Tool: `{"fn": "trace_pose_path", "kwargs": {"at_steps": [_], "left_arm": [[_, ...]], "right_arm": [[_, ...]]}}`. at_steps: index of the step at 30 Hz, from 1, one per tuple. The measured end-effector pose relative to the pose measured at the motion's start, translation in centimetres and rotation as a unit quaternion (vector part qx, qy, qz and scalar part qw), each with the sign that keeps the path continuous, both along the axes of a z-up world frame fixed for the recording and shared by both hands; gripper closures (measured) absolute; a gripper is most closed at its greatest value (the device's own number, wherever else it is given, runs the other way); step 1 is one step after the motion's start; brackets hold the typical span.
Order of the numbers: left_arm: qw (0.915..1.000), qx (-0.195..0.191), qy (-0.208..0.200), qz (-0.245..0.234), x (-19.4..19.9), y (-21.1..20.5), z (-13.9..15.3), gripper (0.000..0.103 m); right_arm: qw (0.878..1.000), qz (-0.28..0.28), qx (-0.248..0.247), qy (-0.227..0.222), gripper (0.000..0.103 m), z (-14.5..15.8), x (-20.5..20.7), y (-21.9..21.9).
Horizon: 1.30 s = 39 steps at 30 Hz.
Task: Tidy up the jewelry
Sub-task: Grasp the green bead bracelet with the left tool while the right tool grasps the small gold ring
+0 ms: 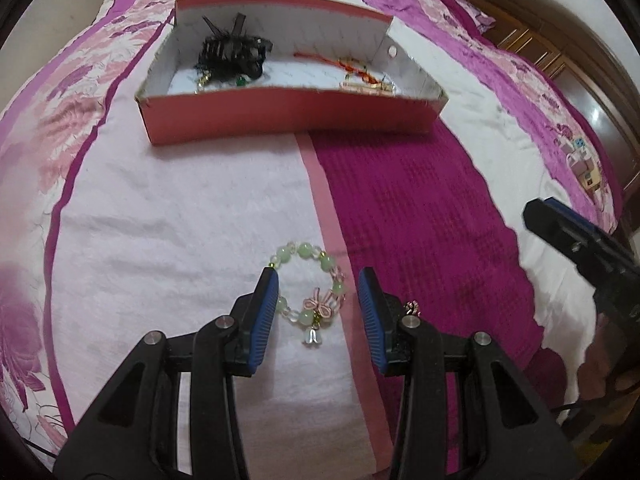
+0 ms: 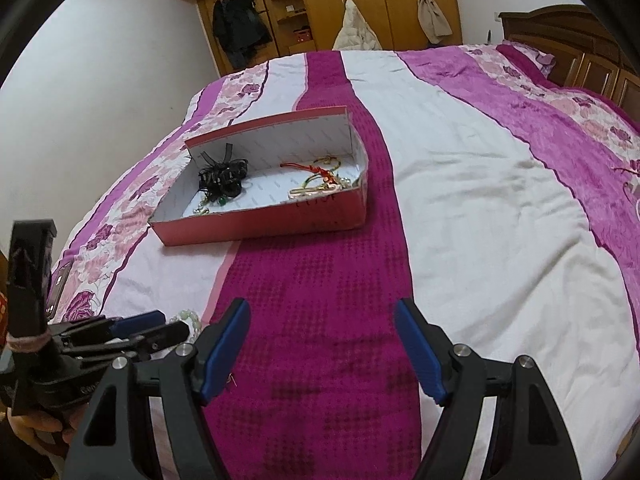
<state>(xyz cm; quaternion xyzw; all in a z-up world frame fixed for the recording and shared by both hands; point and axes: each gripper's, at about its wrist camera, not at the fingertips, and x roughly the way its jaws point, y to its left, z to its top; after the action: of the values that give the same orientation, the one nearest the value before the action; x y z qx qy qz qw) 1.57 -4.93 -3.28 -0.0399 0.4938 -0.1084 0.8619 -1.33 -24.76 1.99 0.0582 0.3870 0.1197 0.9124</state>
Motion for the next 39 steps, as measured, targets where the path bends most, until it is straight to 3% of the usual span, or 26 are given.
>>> {"fn": "trace_pose_path", "kwargs": {"at_steps": [5, 11, 15, 18, 32, 39], "left_arm": [[0.9993, 0.038, -0.003, 0.008, 0.1, -0.3, -1.0, 0.069], [0.9990, 0.039, -0.018, 0.014, 0.0, -0.3, -1.7, 0.070], [0.9991, 0.034, -0.024, 0.012, -0.1, -0.1, -1.6, 0.082], [0.9993, 0.024, -0.026, 0.011, -0.2, 0.1, -1.3, 0.085], [0.9957, 0.016, -0.073, 0.056, -1.3, 3.3, 2.3, 0.085], [0.9943, 0.013, -0.077, 0.073, -1.5, 4.8, 2.4, 0.085]], "right_arm": [[1.000, 0.001, 0.008, 0.009, 0.026, -0.4, -0.3, -0.1], [1.000, 0.003, 0.013, 0.020, 0.026, -1.1, -0.7, 0.1], [1.000, 0.006, 0.012, 0.025, 0.026, -1.4, -1.0, 0.3], [0.999, 0.007, 0.012, 0.028, 0.026, -1.5, -1.1, 0.5], [0.998, 0.035, 0.014, 0.057, 0.026, -2.5, -1.3, 3.0], [0.994, 0.061, 0.016, 0.088, 0.038, -3.8, -1.1, 5.1]]}}
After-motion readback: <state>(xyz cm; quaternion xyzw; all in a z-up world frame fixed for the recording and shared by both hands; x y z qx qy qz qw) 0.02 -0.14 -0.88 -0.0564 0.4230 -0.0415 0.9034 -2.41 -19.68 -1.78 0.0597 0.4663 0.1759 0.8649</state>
